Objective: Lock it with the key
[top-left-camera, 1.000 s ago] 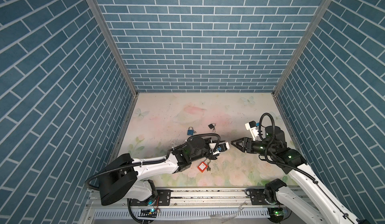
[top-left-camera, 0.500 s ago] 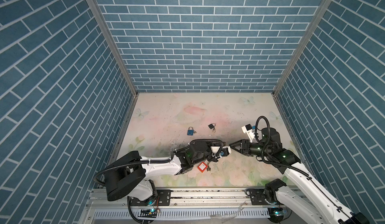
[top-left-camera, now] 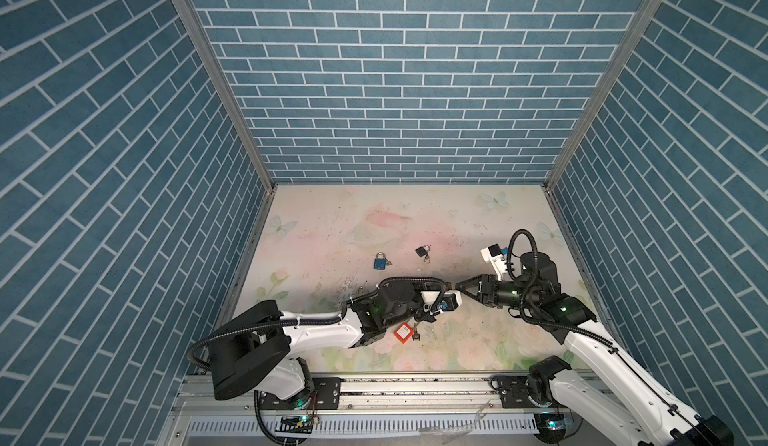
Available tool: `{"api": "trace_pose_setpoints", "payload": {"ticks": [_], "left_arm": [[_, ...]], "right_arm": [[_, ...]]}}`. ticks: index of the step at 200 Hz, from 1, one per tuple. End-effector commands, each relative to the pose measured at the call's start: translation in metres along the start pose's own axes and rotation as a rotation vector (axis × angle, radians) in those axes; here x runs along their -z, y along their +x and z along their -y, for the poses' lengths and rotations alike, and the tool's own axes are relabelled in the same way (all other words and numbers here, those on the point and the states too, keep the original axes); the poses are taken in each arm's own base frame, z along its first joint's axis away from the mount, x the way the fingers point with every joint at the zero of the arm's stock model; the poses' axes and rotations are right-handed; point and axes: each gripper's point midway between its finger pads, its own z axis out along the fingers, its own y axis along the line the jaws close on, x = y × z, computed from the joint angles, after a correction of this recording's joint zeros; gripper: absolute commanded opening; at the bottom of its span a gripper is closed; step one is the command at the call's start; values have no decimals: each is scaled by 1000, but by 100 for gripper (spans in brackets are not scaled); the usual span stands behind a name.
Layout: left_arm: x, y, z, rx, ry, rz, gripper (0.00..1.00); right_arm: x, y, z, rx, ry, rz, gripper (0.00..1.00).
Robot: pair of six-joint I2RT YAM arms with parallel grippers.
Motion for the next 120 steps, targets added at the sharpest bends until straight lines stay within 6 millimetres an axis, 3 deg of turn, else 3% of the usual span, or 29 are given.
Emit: {"api": "trace_pose_setpoints", "payload": {"ticks": [1,51,120], "left_arm": [[-5,-16,-8,-18,-23,48,0],[-5,-16,-7,-14,-19,49,0],[-6,-14,-5,-10,-11,45,0]], "right_arm": [[-3,0,0,-22,-17,1,38],[-7,-1,-1,-13,-22,-1,36],[-6,-7,5,33,37,27,14]]}}
